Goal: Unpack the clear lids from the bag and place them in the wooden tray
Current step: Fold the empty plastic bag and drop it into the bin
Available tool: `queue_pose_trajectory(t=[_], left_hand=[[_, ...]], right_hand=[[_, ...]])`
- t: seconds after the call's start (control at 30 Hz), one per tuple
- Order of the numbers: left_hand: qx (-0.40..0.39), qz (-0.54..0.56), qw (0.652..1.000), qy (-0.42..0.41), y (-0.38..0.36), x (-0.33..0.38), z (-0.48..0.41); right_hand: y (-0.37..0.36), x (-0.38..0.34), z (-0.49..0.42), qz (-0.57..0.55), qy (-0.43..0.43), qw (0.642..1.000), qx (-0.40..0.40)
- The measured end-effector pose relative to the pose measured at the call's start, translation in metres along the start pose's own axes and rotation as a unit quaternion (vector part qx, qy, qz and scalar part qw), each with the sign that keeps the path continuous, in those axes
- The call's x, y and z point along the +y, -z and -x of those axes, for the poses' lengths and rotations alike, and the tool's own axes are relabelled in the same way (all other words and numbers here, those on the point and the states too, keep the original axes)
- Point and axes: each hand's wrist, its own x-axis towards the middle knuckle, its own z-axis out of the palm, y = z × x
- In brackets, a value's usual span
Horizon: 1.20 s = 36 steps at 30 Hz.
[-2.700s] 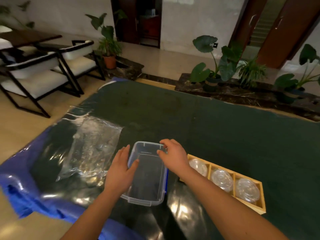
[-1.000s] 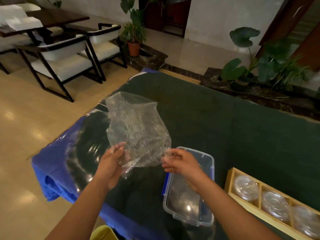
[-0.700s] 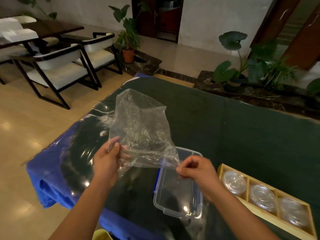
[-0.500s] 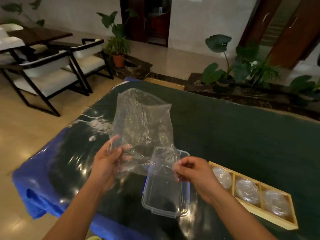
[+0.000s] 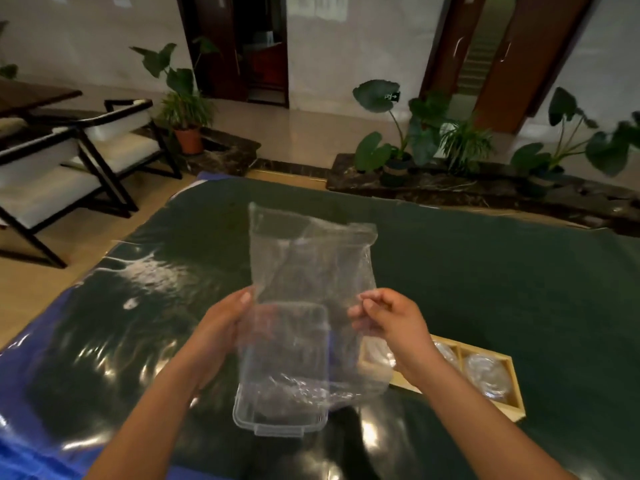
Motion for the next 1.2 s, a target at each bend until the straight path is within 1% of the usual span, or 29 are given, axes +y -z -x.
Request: queue_pose_trajectory(t=[0.07, 0.1, 0.17, 0.2, 0.27, 0.3, 0.33, 0.37, 0.4, 0.43, 0.5, 0.53, 0.57, 0.6, 0.67, 0.73, 0.8, 0.9, 0.97, 1.0, 1.03, 1.07, 1.1, 1.13, 1.17, 1.2], left_hand=[[0.042, -0.063, 0.997, -0.029, -0.018, 0.009, -0.01], [0.088, -0.089, 0.991, -0.054, -0.027, 0.011, -0.015], [0.175, -0.092, 0.976, -0.093, -0.042, 0.013, -0.022], [0.208, -0.069, 0.971, -0.1, -0.045, 0.014, -0.022], [0.269, 0.012, 0.958, -0.094, -0.043, 0.015, -0.024], [0.274, 0.045, 0.956, -0.093, -0.041, 0.014, -0.024], [0.25, 0.063, 0.962, -0.088, -0.04, 0.014, -0.024], [0.202, 0.07, 0.974, -0.076, -0.04, 0.014, -0.023], [0.145, 0.053, 0.986, -0.054, -0.043, 0.012, -0.022], [0.1, 0.008, 0.995, -0.028, -0.049, 0.011, -0.023], [0.039, -0.085, 0.996, -0.002, -0.063, 0.009, -0.025], [0.028, -0.096, 0.995, 0.0, -0.069, 0.007, -0.027], [0.033, -0.087, 0.996, -0.001, -0.071, 0.005, -0.029], [0.047, -0.057, 0.997, -0.004, -0.072, 0.003, -0.031], [0.102, 0.009, 0.994, -0.023, -0.069, -0.002, -0.031], [0.124, 0.062, 0.989, -0.05, -0.065, -0.003, -0.026], [0.105, 0.077, 0.989, -0.065, -0.065, 0.001, -0.02], [0.061, 0.067, 0.995, -0.046, -0.066, 0.018, -0.017], [0.04, 0.003, 0.999, -0.036, -0.066, 0.04, -0.021], [0.023, -0.051, 0.998, -0.021, -0.068, 0.053, -0.024], [-0.001, -0.132, 0.991, -0.004, -0.072, 0.062, -0.029], [-0.025, -0.237, 0.971, 0.014, -0.077, 0.07, -0.033], [-0.046, -0.327, 0.943, 0.024, -0.08, 0.072, -0.039], [-0.06, -0.397, 0.916, 0.025, -0.083, 0.073, -0.044], [-0.066, -0.427, 0.902, 0.018, -0.085, 0.07, -0.047], [-0.063, -0.429, 0.901, 0.012, -0.085, 0.068, -0.048]], right_hand=[[0.009, 0.002, 0.004, 0.034, 0.019, 0.999, -0.001], [0.013, 0.002, 0.006, 0.041, 0.026, 0.999, 0.002], [0.024, 0.003, 0.009, 0.025, 0.03, 0.999, 0.031], [0.031, 0.004, 0.01, 0.006, 0.026, 0.998, 0.054], [0.049, 0.004, 0.014, -0.034, 0.016, 0.995, 0.097], [0.057, 0.004, 0.016, -0.037, 0.016, 0.993, 0.11], [0.062, 0.005, 0.018, -0.029, 0.019, 0.993, 0.111], [0.066, 0.005, 0.021, -0.019, 0.026, 0.994, 0.1], [0.068, 0.004, 0.023, -0.01, 0.033, 0.996, 0.083], [0.069, 0.002, 0.024, -0.002, 0.037, 0.997, 0.066], [0.068, -0.001, 0.028, 0.01, 0.039, 0.999, 0.035], [0.069, -0.003, 0.03, 0.011, 0.04, 0.999, 0.022], [0.07, -0.004, 0.032, 0.008, 0.041, 0.999, 0.015], [0.072, -0.005, 0.034, 0.005, 0.043, 0.999, 0.02], [0.08, -0.003, 0.038, 0.001, 0.05, 0.997, 0.059], [0.087, 0.001, 0.041, -0.009, 0.054, 0.995, 0.085], [0.091, 0.003, 0.044, -0.005, 0.061, 0.996, 0.07], [0.093, 0.005, 0.047, 0.038, 0.075, 0.996, 0.034], [0.092, 0.004, 0.047, 0.092, 0.09, 0.992, 0.005], [0.09, 0.003, 0.046, 0.119, 0.095, 0.988, -0.016], [0.088, 0.001, 0.046, 0.139, 0.098, 0.985, -0.037], [0.087, -0.001, 0.045, 0.153, 0.099, 0.982, -0.056], [0.085, -0.003, 0.044, 0.164, 0.102, 0.979, -0.071], [0.084, -0.005, 0.043, 0.173, 0.105, 0.976, -0.078], [0.084, -0.006, 0.042, 0.179, 0.109, 0.975, -0.078], [0.084, -0.007, 0.042, 0.18, 0.115, 0.974, -0.072]])
